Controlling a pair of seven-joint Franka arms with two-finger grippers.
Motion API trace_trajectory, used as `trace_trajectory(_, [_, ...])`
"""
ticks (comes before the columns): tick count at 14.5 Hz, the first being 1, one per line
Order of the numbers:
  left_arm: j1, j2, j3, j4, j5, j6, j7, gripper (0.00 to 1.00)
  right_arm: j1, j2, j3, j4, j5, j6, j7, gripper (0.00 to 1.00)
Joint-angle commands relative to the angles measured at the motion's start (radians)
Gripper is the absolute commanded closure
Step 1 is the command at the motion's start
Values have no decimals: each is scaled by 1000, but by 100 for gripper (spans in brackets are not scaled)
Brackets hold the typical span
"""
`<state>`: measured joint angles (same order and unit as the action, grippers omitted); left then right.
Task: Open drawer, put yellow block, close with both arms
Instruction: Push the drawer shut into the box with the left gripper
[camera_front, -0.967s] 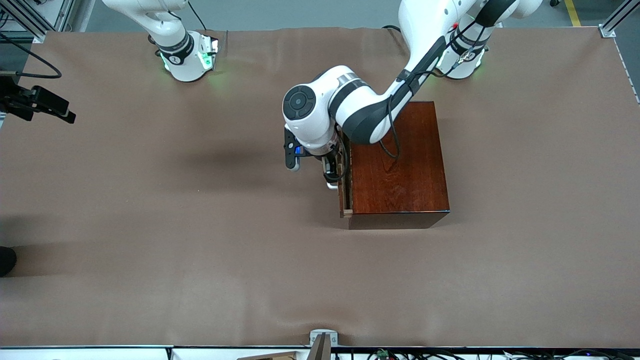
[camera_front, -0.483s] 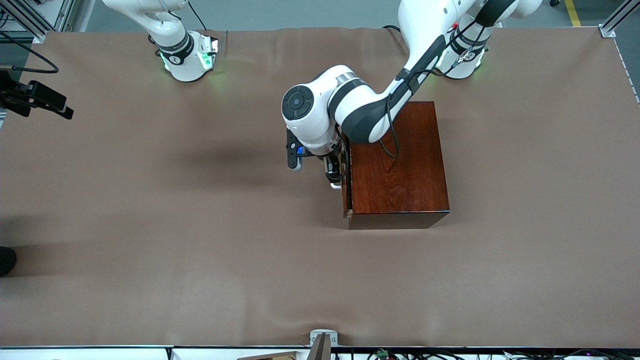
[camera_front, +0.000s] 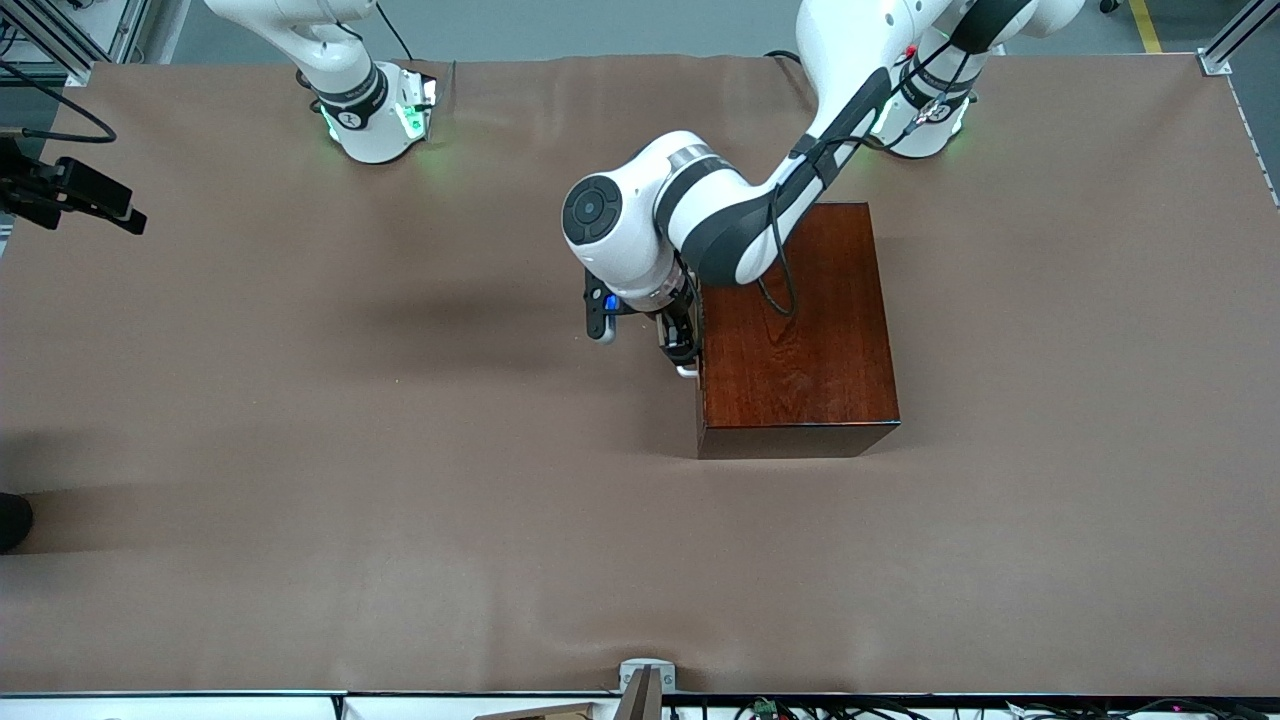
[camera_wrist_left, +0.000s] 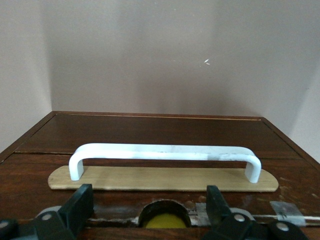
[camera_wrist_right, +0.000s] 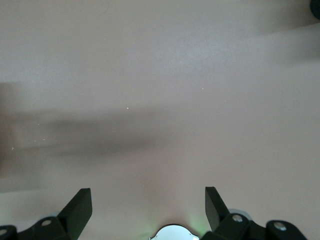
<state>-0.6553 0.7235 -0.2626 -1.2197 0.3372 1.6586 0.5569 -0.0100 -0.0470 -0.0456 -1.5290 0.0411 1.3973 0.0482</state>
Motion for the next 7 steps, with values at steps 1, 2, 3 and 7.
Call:
trace_trajectory(1, [2,-32,-12,-15,2,119,-149,0,-19,-16,13,0,-6,-11,10,0])
trace_trajectory(2, [0,-36,-18,-6,-21,135,-254,0,-18,-16,13,1,-6,-11,10,0])
trace_trajectory(3, [0,-48,-30,0,-35,141,-375,0,-18,-16,13,1,-6,-12,12,0])
trace_trajectory(7, [17,-183,-38,-6,-85,110,-661,0,-18,-16,13,4,-7,-11,10,0])
